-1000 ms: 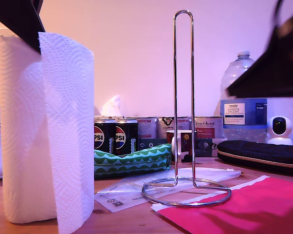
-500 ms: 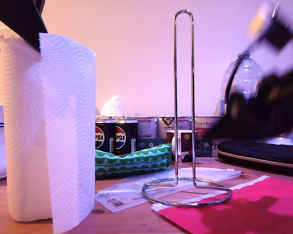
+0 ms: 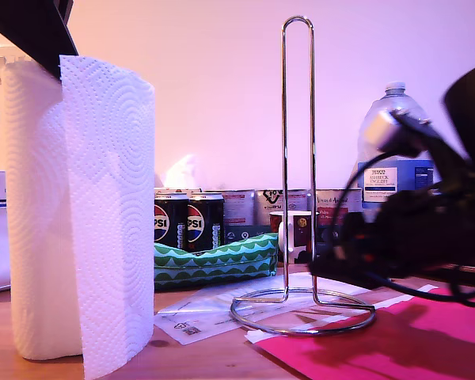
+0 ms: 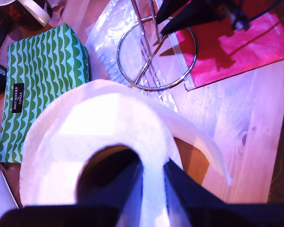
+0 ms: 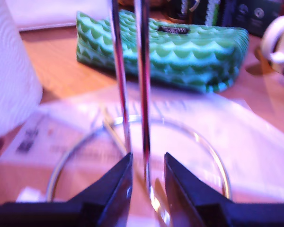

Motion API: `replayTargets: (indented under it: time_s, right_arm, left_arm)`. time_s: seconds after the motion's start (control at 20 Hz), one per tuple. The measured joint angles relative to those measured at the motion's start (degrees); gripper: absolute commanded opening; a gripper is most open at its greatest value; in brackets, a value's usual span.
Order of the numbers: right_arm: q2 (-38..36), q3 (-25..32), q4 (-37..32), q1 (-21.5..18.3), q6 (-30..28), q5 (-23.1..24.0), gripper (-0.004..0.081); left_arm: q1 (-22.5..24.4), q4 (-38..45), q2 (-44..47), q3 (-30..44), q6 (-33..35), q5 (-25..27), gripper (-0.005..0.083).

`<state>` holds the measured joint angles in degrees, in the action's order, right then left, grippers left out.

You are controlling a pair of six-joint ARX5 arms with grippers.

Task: Insert the paper towel roll into the metallic stand.

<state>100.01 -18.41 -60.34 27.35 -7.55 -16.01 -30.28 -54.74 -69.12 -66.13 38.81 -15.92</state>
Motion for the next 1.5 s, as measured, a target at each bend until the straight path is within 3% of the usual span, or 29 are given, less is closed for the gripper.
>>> replayTargets:
  time_s: [0.1,0.4,0.85,1.3,1.5]
  right_arm:
    - [1.7,-1.9,-0.2,0.0,0.0,0.0,0.0167]
    - [6.8,-3.2,0.2,-0.1,0.0,-4.5,-0.0015]
    - [7.6,-3.2,-3.5,0.5,0.2,-5.6,-0.0013]
    - [7.5,-3.2,-4.1,7.1,1.5,-5.9,-0.0013]
    - [7.5,-3.2,-3.4,10.5,1.5,-5.5,-0.0013]
  left_arm:
    - [0.0,0.0,0.0,0.0,0.0,0.0,-0.0024]
    - [0.0,-1.9,-0.3,-1.6,0.0,0.0,-0.0024]
    - [0.0,-10.7,-0.8,-18.8,0.0,0.7,-0.0024]
    - [0.0,-14.6,-0.8,-23.5,0.0,3.7,-0.0024]
    - [0.0,-15.9,-0.8,-28.9,0.0,3.7,-0.0024]
